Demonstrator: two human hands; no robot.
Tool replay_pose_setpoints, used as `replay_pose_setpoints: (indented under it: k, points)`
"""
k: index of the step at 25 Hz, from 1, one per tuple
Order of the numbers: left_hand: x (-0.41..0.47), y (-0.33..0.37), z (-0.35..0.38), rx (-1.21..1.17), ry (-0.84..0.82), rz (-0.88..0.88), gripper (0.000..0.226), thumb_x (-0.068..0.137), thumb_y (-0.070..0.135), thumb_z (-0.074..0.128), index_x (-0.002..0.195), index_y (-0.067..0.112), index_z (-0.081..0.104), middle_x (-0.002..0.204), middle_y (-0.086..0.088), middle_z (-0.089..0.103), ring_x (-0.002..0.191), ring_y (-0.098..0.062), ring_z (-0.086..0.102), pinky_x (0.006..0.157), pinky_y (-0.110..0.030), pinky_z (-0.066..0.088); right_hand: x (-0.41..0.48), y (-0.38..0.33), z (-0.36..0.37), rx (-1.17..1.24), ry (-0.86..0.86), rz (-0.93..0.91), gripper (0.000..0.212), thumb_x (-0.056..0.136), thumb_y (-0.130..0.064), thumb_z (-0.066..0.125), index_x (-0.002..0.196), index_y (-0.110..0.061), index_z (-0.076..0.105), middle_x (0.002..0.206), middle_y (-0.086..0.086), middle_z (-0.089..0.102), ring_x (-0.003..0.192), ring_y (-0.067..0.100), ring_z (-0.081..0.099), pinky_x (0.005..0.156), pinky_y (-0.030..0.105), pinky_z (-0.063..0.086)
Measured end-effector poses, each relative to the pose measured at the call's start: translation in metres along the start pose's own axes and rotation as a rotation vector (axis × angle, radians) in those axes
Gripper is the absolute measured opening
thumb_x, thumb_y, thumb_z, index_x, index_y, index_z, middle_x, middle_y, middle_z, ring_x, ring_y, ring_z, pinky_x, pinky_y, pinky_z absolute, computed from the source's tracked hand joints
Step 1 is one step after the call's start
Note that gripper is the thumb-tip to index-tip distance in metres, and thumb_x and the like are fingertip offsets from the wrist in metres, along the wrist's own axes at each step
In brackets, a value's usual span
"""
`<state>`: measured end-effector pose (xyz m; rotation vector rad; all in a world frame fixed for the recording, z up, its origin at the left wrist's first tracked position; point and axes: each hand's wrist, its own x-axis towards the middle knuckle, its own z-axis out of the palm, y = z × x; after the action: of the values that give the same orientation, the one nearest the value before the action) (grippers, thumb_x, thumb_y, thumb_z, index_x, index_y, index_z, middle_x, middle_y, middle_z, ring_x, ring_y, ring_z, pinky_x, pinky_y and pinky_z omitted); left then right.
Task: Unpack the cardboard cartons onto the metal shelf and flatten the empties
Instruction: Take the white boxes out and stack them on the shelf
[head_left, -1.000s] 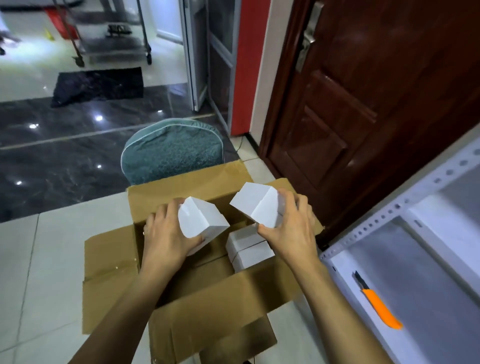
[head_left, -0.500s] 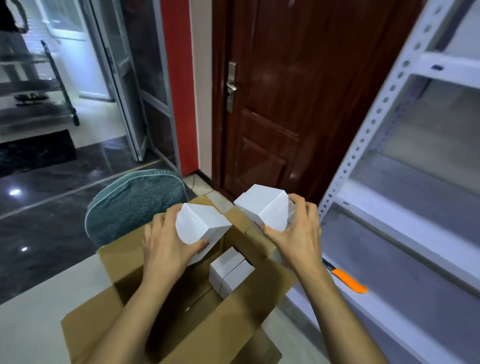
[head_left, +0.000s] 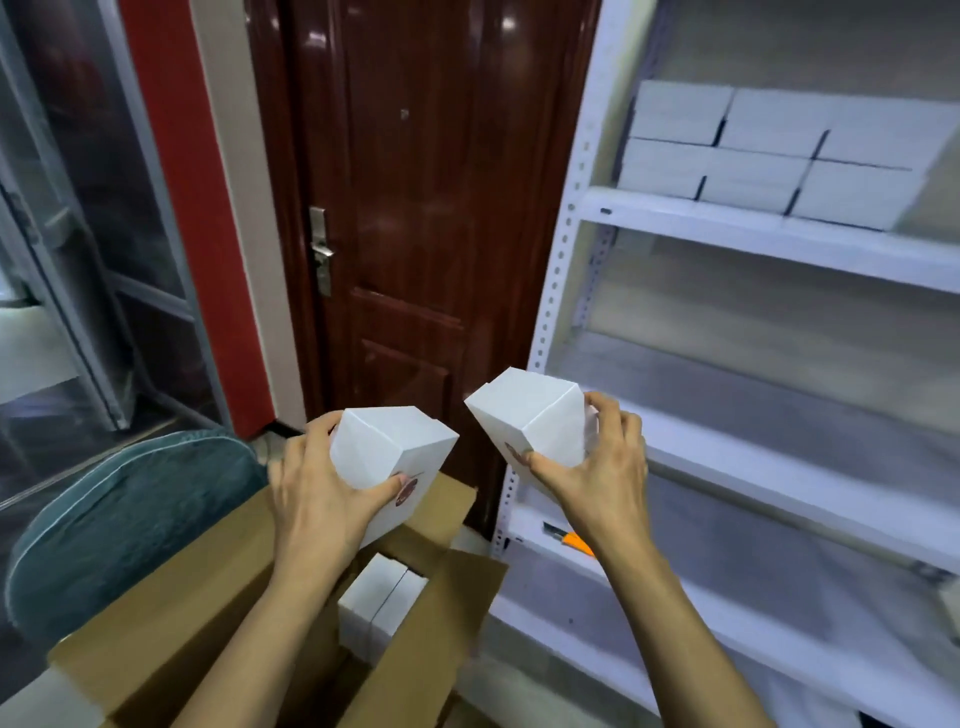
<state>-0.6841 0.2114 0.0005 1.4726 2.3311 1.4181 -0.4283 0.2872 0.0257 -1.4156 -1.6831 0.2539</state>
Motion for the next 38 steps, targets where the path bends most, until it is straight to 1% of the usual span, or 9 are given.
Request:
replay_pose_setpoints:
  k: [3,10,15,18,25,27,31,34,38]
  points:
    - [-0.003,0.031,0.011,-0.064,-0.023,0.069,0.09,0.059,0.046,0.091,0.133,0.032,0.042,0.126,-0.005,0.051,0.117,-0.031,0.042,0.095,-0.053,0.043,-0.001,0.012,-0.037,-0.001,0.082,0.034,0.089,0.061,-0.06,0.082,0.134,-0.038,0.037,0.124,-0.009,0.039,0.118,0.017,0.045,0.096,0.053,0.051]
    - [-0.017,0.108,0.034,-0.197,-0.042,0.175,0.088,0.061,0.043,0.091,0.133,0.035,0.041,0.126,-0.003,0.05,0.116,-0.029,0.04,0.09,-0.051,0.044,0.0,0.037,-0.123,-0.027,0.215,0.062,0.083,0.063,-0.053,0.082,0.133,-0.038,0.039,0.119,-0.012,0.038,0.113,0.018,0.046,0.095,0.051,0.05]
    - [-0.031,0.178,0.048,-0.277,-0.045,0.228,0.087,0.062,0.038,0.092,0.134,0.033,0.043,0.125,-0.003,0.05,0.117,-0.029,0.039,0.093,-0.048,0.042,0.012,0.054,-0.191,0.0,0.313,0.075,0.087,0.056,-0.071,0.071,0.132,-0.041,0.041,0.12,-0.013,0.039,0.112,0.016,0.049,0.097,0.049,0.049]
    - [-0.039,0.223,0.059,-0.307,-0.047,0.268,0.087,0.061,0.039,0.092,0.134,0.033,0.044,0.124,-0.003,0.05,0.117,-0.029,0.039,0.094,-0.046,0.04,0.023,0.067,-0.232,0.008,0.367,0.076,0.09,0.054,-0.074,0.068,0.133,-0.041,0.041,0.122,-0.015,0.039,0.115,0.016,0.048,0.098,0.048,0.049]
    - [-0.064,0.327,0.079,-0.382,-0.009,0.342,0.088,0.063,0.04,0.091,0.135,0.034,0.042,0.125,-0.001,0.049,0.116,-0.024,0.038,0.093,-0.045,0.041,0.052,0.101,-0.327,0.042,0.443,0.012,0.085,0.062,-0.055,0.084,0.134,-0.039,0.042,0.124,-0.012,0.039,0.114,0.015,0.05,0.095,0.042,0.052]
    - [-0.07,0.35,0.082,-0.402,0.002,0.372,0.089,0.062,0.04,0.091,0.136,0.033,0.042,0.123,-0.001,0.049,0.112,-0.021,0.037,0.091,-0.041,0.04,0.062,0.109,-0.349,0.039,0.47,-0.002,0.085,0.064,-0.051,0.088,0.134,-0.038,0.042,0.124,-0.011,0.04,0.113,0.014,0.049,0.094,0.042,0.052]
    - [-0.084,0.405,0.091,-0.436,0.04,0.416,0.091,0.061,0.043,0.09,0.138,0.03,0.043,0.123,-0.002,0.05,0.109,-0.019,0.036,0.09,-0.038,0.038,0.079,0.129,-0.401,0.032,0.537,-0.047,0.085,0.063,-0.049,0.089,0.133,-0.036,0.042,0.125,-0.008,0.042,0.116,0.016,0.05,0.094,0.042,0.052]
    - [-0.092,0.442,0.097,-0.469,0.072,0.434,0.09,0.06,0.049,0.088,0.137,0.032,0.042,0.124,-0.002,0.052,0.112,-0.025,0.041,0.092,-0.043,0.043,0.09,0.142,-0.432,0.024,0.581,-0.063,0.085,0.063,-0.049,0.089,0.133,-0.033,0.043,0.125,-0.007,0.043,0.115,0.017,0.05,0.095,0.043,0.051]
    - [-0.096,0.484,0.108,-0.517,0.098,0.452,0.089,0.061,0.05,0.088,0.136,0.033,0.043,0.127,-0.002,0.052,0.113,-0.023,0.039,0.096,-0.046,0.043,0.106,0.156,-0.461,0.052,0.624,-0.057,0.086,0.065,-0.048,0.089,0.135,-0.033,0.042,0.126,-0.007,0.041,0.118,0.021,0.05,0.097,0.046,0.05]
